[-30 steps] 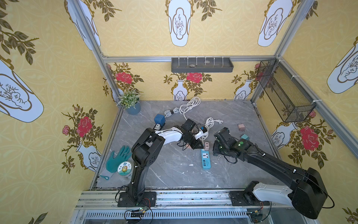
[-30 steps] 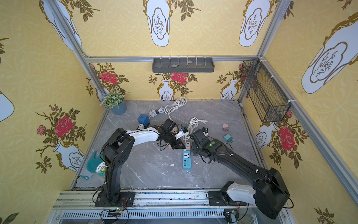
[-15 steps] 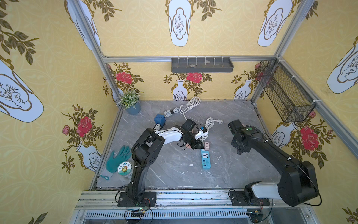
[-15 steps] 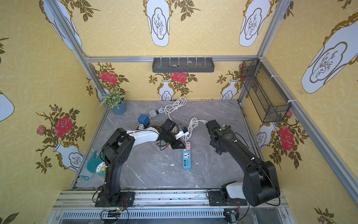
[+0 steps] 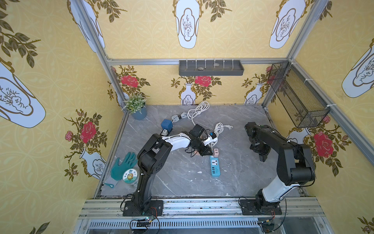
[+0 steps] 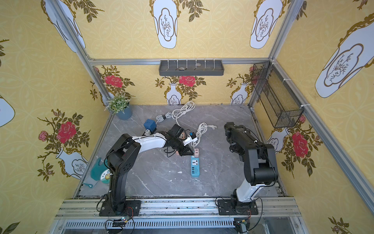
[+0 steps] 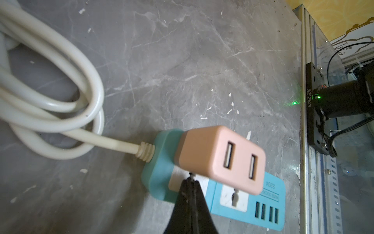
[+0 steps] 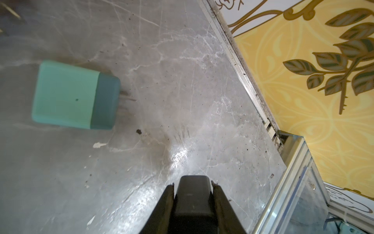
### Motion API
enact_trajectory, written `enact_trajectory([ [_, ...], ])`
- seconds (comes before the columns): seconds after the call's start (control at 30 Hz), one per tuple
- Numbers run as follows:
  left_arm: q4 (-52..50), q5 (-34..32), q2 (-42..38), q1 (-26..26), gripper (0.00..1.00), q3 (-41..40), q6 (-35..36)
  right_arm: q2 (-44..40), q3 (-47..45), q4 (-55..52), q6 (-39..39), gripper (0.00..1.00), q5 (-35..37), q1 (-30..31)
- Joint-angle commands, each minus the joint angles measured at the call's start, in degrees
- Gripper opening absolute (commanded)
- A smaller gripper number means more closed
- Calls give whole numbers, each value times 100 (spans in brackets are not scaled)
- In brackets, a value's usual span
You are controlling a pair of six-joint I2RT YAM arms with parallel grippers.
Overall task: Pull the plug off the socket
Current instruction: Place the plug at the center of the board.
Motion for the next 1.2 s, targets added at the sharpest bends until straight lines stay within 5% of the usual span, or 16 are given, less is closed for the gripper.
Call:
enact_trajectory([
  [0.0, -776, -906, 131, -6, 0, -97, 73, 298, 105, 51, -66, 5, 316, -49],
  [0.2, -779, -898, 114, -5, 0, -98, 73, 584, 107, 335, -203, 19, 192, -184],
  [0.47, -770, -903, 102, -6, 0, -101, 76, 190, 12, 679, -517, 73, -368, -138],
  [0.67, -768, -902, 102, -6, 0, -110, 75, -312, 58, 562, -537, 80, -672, 69],
  [1.17, -750, -884, 83, -3, 0, -117, 64, -2163, -182, 1121, -480, 79, -2531, 1338],
])
